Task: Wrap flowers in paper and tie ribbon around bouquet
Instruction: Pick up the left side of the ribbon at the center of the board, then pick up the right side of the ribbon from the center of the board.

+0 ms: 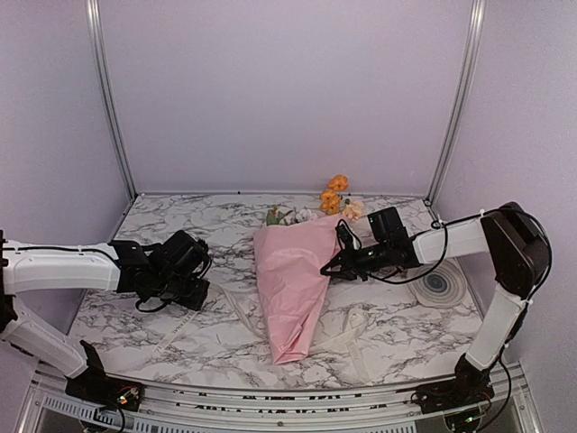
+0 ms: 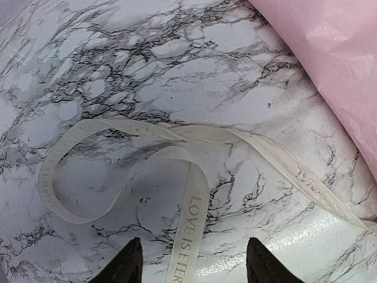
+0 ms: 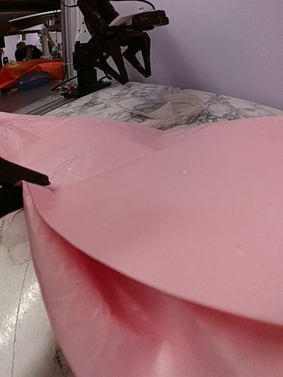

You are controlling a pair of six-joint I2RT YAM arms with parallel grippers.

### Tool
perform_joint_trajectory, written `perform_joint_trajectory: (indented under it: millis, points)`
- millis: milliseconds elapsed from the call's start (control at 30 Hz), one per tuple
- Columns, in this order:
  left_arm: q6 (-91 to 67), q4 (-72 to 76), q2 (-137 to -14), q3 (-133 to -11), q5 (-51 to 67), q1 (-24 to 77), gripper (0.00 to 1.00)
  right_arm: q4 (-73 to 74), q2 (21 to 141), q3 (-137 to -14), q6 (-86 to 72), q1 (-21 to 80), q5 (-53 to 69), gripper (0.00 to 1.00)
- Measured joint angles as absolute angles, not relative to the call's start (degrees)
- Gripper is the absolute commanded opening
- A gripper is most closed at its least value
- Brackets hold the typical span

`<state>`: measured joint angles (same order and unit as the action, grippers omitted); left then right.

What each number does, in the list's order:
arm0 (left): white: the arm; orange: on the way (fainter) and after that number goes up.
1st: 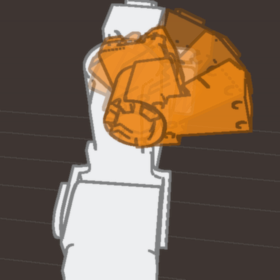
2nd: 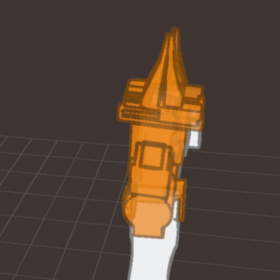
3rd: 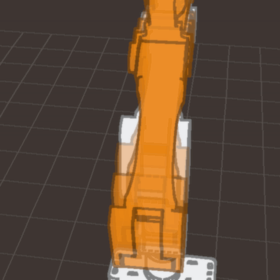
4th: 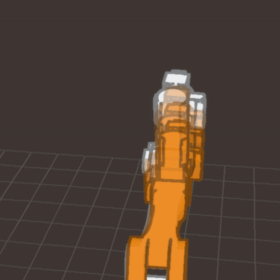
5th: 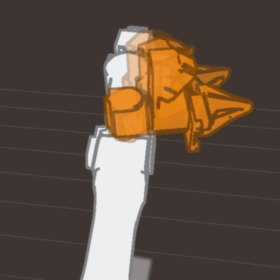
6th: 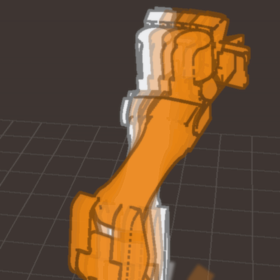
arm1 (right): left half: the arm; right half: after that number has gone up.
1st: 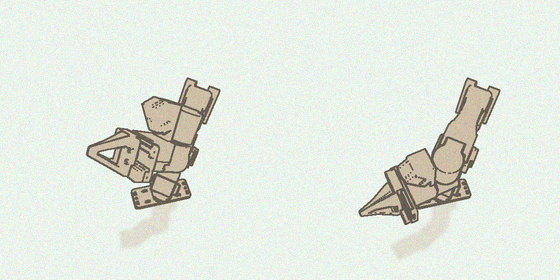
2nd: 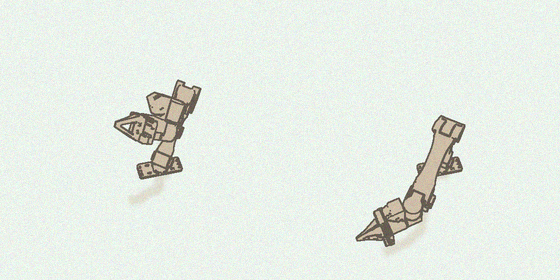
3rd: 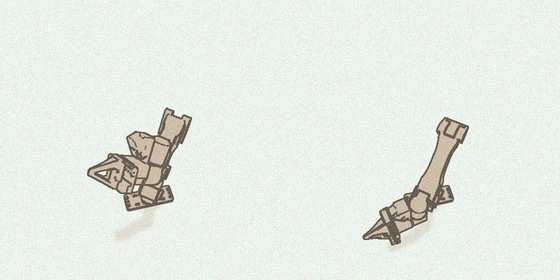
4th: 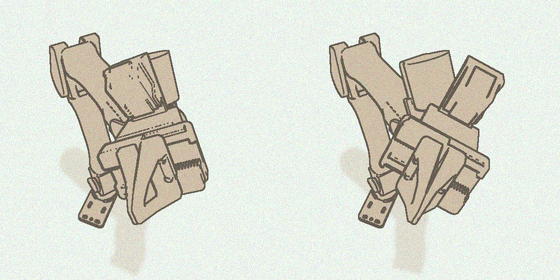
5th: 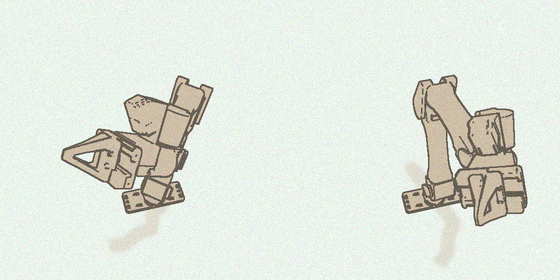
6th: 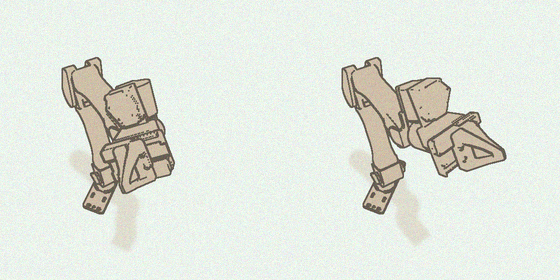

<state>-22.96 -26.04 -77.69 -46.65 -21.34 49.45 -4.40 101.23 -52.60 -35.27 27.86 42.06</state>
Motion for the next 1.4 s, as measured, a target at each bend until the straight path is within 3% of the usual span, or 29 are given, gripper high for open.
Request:
perform_joint_trajectory:
  millis: [133, 333, 533, 567, 833, 1033, 1400]
  points:
    - [-22.6, -24.7, -82.5, -46.1, -18.8, 48.6, 0.78, -4.5, 101.2, -52.6, -35.3, 27.9, 42.1, 0.0]
    - [-21.8, -22.2, -90.2, -45.9, -17.0, 45.1, 0.65, -4.5, 101.2, -52.6, -34.9, 27.9, 42.1, 0.0]
    - [-21.2, -17.6, -93.4, -46.9, -15.4, 44.2, 0.06, -4.5, 101.2, -52.3, -34.9, 27.9, 42.1, 0.0]
    - [-21.1, -16.8, -93.5, -46.9, -15.1, 44.2, 0.0, -4.5, 101.2, -52.2, -34.9, 28.0, 42.1, 0.0]
    - [-20.2, -14.5, -92.2, -45.0, -15.2, 44.1, 0.0, -5.1, 101.2, -51.8, -35.1, 28.7, 42.1, 0.0]
    - [-19.7, -21.8, -84.7, -45.4, -21.0, 46.0, 0.0, -5.7, 101.3, -51.7, -35.6, 29.8, 42.2, 0.0]
    - [-13.0, -26.5, -73.1, -57.8, -17.3, 58.3, 0.0, -7.0, 102.3, -51.5, -36.4, 30.5, 42.2, 0.0]
